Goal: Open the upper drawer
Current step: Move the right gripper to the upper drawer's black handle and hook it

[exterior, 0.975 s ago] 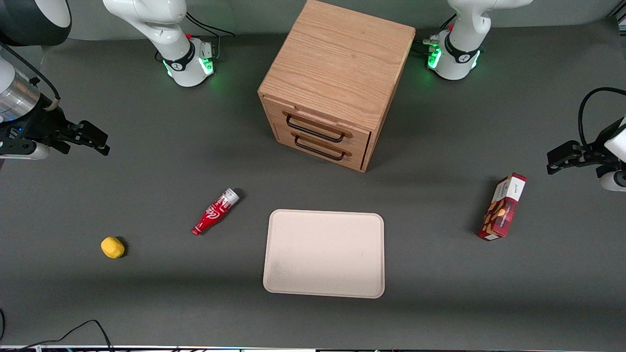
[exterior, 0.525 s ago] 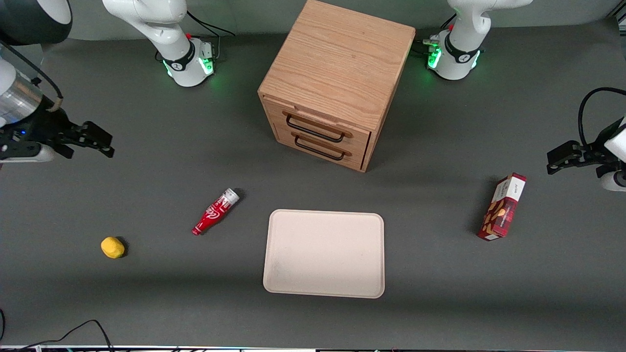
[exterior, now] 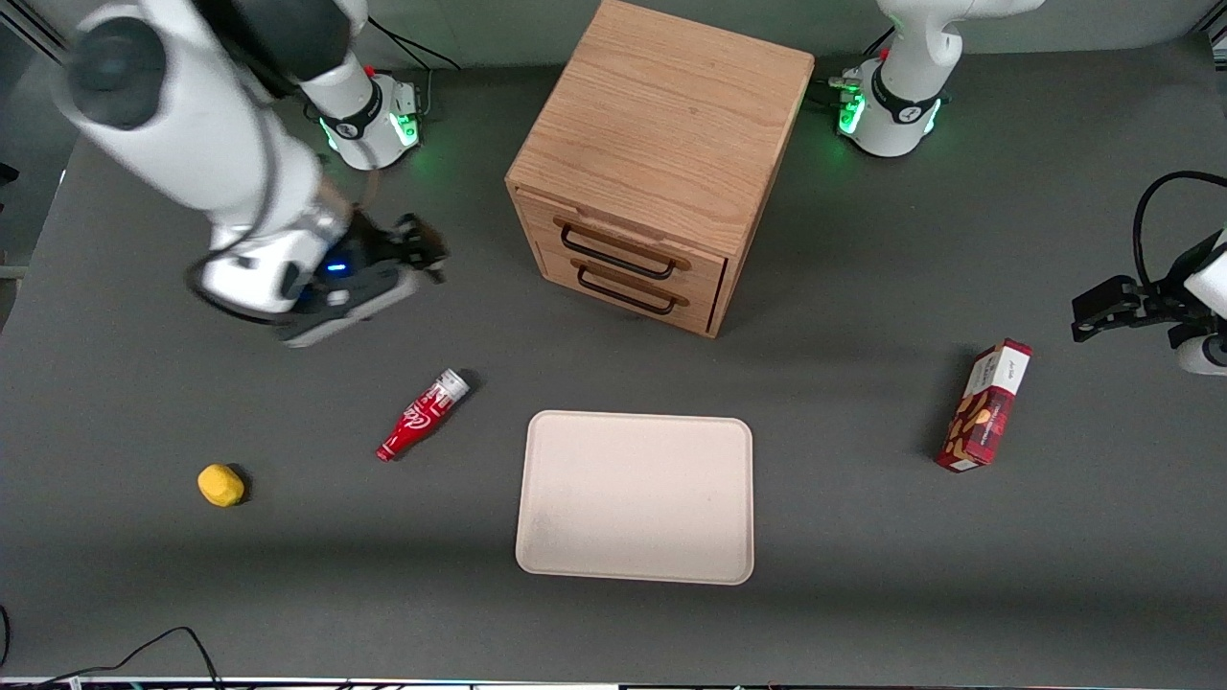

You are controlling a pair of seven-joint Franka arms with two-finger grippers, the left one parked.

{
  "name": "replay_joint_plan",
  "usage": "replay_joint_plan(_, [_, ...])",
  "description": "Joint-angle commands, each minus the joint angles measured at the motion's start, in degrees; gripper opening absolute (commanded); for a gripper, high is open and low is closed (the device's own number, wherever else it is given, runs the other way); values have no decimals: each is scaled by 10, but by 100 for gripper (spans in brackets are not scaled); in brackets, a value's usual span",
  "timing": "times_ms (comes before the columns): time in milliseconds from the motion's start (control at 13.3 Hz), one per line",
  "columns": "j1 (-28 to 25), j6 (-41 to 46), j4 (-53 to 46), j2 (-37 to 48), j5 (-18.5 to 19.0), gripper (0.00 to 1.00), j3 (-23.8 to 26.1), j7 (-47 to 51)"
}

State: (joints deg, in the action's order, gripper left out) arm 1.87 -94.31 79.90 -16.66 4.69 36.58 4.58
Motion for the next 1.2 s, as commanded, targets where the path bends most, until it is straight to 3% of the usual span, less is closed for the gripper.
replay_joint_plan(0, [-4, -29, -40, -85, 64, 100, 86, -43])
replay_joint_plan(150, [-22, -50, -37, -132, 65, 100, 126, -45])
replay_joint_plan(525, [-80, -69, -23, -200, 104, 100, 132, -44])
replay_joint_plan(675, [-80, -75, -15, -212, 133, 100, 133, -47])
replay_joint_plan(1125, [-79, -133, 6, -233, 168, 100, 126, -77])
